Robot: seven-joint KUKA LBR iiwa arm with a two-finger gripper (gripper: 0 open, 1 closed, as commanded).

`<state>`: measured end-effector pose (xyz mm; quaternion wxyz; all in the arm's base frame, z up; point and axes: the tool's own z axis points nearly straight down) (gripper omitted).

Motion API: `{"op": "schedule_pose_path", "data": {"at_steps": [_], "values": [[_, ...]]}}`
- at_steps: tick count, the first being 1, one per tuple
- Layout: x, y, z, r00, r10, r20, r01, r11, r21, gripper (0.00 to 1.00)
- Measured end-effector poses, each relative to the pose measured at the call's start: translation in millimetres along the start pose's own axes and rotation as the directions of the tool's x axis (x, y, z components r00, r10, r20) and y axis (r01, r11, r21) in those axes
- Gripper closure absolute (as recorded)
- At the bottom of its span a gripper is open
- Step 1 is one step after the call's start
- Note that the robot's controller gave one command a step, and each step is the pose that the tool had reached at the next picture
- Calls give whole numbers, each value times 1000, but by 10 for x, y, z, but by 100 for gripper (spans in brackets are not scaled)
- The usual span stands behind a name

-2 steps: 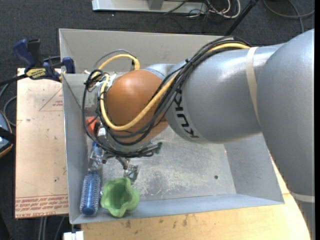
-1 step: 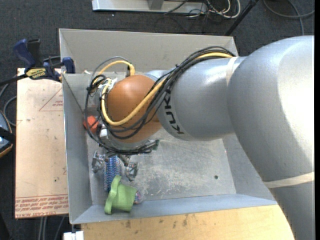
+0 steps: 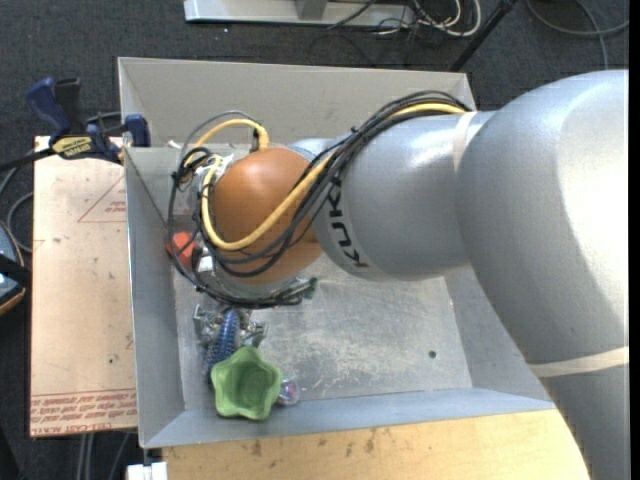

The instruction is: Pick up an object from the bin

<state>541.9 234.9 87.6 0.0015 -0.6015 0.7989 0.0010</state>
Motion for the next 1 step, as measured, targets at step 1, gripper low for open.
{"op": "schedule_pose_path", "data": {"at_steps": [1], "values": [[-70, 21, -1238, 1000, -14, 4, 14, 1000, 6, 100]]}}
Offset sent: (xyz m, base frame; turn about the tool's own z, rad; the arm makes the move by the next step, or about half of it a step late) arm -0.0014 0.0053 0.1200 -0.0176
